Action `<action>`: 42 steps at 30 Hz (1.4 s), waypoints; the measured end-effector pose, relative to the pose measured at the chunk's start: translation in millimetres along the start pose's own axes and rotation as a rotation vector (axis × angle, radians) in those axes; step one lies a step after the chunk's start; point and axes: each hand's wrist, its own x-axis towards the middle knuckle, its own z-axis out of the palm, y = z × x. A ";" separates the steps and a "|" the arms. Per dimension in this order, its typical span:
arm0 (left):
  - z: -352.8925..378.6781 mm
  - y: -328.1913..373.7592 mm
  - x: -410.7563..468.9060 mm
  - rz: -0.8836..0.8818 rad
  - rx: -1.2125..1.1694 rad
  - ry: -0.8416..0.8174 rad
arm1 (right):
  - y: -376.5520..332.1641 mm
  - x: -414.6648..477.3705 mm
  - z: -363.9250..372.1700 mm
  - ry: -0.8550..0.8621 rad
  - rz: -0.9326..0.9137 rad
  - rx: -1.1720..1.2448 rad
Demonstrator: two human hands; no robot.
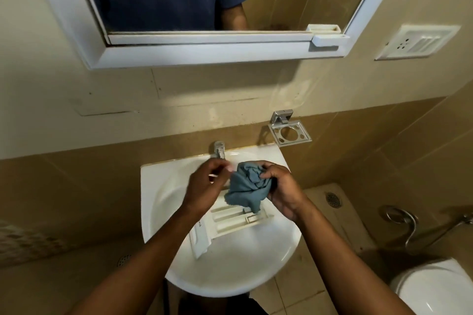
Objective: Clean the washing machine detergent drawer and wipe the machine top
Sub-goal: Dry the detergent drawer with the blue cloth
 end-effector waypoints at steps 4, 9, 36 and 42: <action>-6.2 60.2 2.8 0.025 -0.329 -0.423 | -49.1 -8.5 29.6 -0.174 -0.241 -0.028; -11.9 73.0 9.8 0.162 -0.237 -0.153 | -53.7 -10.4 41.6 -0.076 -0.339 0.493; -17.2 88.1 -6.6 -0.174 -0.619 -0.220 | -56.6 -47.4 38.8 0.103 0.019 0.092; -16.2 100.0 0.2 0.179 0.018 -0.053 | -61.1 -48.8 16.4 0.099 -0.108 -0.286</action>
